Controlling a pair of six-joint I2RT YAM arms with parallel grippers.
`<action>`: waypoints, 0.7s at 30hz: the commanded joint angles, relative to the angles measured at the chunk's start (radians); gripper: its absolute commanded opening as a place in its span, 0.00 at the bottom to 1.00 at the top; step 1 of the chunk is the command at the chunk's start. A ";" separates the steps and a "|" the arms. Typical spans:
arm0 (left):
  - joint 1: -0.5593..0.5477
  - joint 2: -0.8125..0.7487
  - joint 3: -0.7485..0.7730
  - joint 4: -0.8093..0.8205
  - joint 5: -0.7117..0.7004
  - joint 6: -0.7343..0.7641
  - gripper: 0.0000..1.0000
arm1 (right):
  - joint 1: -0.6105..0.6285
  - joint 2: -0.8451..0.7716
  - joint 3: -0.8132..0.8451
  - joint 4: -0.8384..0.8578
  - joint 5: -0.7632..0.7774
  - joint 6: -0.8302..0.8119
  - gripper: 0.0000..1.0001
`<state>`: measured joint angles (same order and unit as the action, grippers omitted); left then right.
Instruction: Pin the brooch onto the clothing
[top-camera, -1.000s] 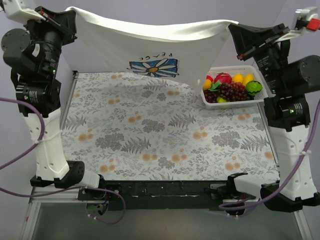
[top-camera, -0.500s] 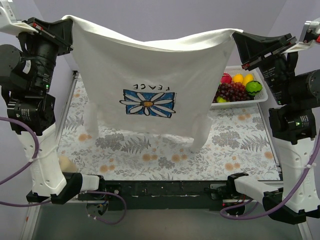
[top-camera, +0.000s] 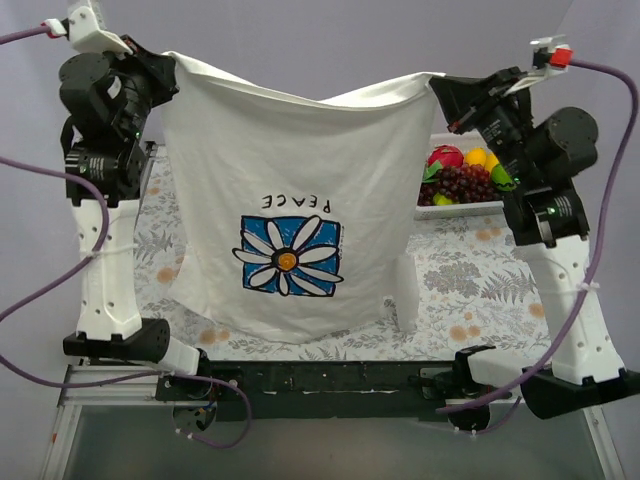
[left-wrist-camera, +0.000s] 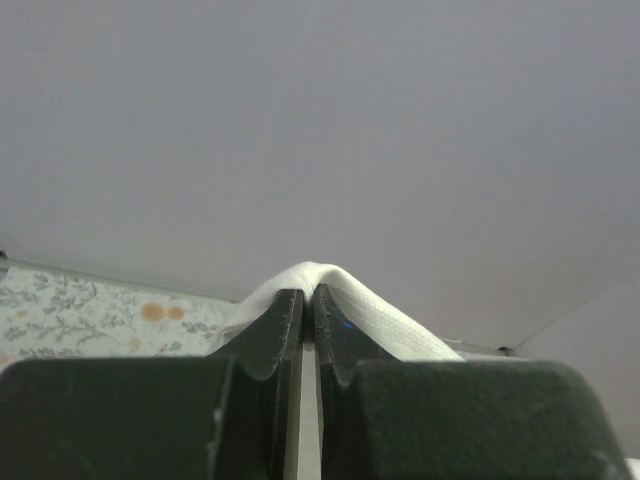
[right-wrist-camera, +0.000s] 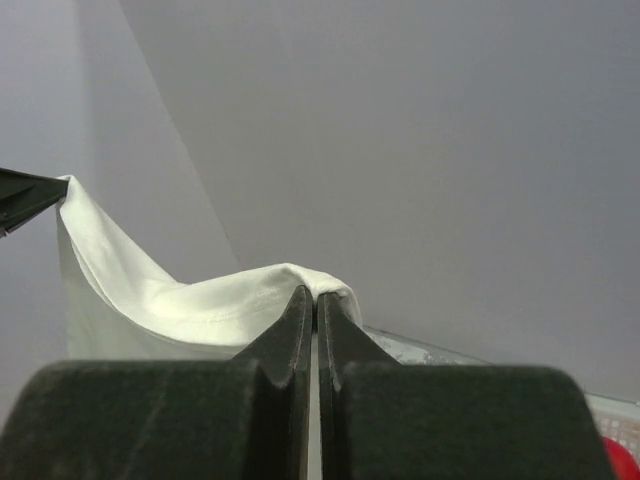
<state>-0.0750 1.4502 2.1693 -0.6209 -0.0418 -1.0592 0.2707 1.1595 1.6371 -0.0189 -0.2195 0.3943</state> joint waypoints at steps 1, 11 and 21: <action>0.021 0.070 -0.017 0.029 -0.047 0.019 0.00 | -0.002 0.103 0.000 0.074 0.012 -0.015 0.01; 0.159 0.354 0.313 0.116 0.019 -0.033 0.00 | -0.004 0.596 0.600 0.028 -0.021 -0.015 0.01; 0.182 0.312 0.299 0.432 -0.090 -0.019 0.00 | -0.011 0.513 0.464 0.548 0.069 -0.081 0.01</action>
<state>0.0982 1.8492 2.4371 -0.3721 -0.0589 -1.1080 0.2707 1.7901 2.1391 0.1970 -0.2394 0.3706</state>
